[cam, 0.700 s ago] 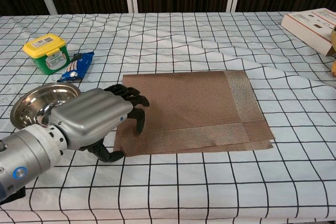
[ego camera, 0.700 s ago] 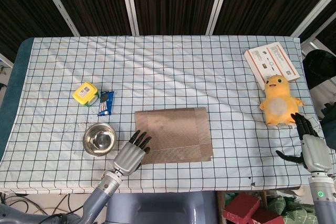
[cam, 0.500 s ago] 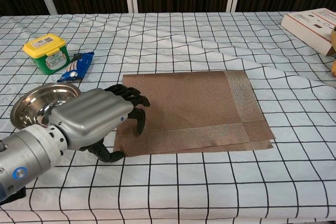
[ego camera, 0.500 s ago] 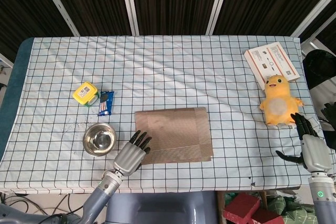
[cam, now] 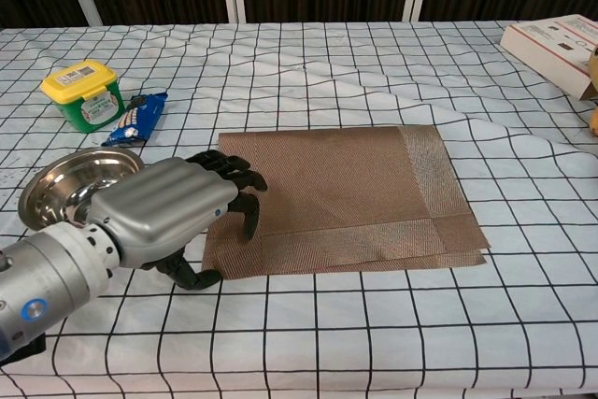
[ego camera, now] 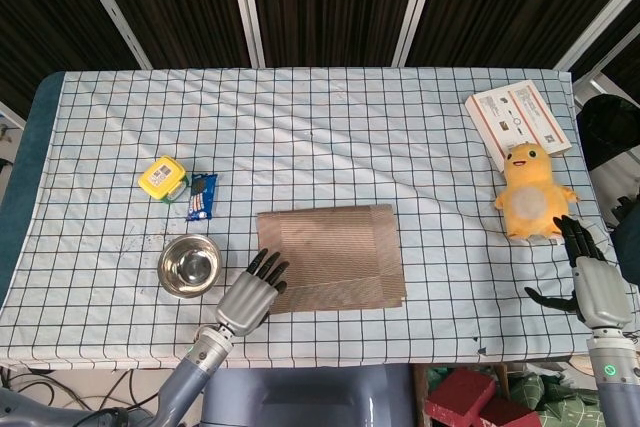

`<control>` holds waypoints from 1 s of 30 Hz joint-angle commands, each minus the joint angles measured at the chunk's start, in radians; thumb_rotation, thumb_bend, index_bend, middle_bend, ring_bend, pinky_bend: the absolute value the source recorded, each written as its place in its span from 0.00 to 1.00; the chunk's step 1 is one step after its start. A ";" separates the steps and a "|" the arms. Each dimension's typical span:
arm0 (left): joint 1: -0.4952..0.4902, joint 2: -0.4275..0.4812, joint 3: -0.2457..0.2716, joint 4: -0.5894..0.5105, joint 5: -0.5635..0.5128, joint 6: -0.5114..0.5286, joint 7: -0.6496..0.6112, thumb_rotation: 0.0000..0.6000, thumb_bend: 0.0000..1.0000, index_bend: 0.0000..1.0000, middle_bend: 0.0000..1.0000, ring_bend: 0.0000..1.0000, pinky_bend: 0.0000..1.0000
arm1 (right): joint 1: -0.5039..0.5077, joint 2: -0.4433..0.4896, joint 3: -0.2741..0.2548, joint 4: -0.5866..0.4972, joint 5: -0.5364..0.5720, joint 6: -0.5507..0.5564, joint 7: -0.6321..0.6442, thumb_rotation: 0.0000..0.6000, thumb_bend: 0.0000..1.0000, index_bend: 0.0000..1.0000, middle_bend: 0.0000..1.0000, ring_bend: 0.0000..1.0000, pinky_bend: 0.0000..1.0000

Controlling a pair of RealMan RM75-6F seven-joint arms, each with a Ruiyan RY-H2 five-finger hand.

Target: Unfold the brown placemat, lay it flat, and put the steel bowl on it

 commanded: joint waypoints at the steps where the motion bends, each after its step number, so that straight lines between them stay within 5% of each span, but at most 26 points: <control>1: 0.000 -0.003 0.000 0.003 -0.003 -0.001 0.000 1.00 0.24 0.40 0.14 0.00 0.06 | 0.000 0.000 0.000 0.000 0.000 -0.001 0.001 1.00 0.03 0.00 0.00 0.00 0.16; 30: -0.008 -0.019 -0.004 0.023 0.004 0.002 -0.008 1.00 0.35 0.45 0.17 0.02 0.08 | 0.001 0.001 -0.002 -0.003 0.000 -0.003 0.000 1.00 0.03 0.00 0.00 0.00 0.16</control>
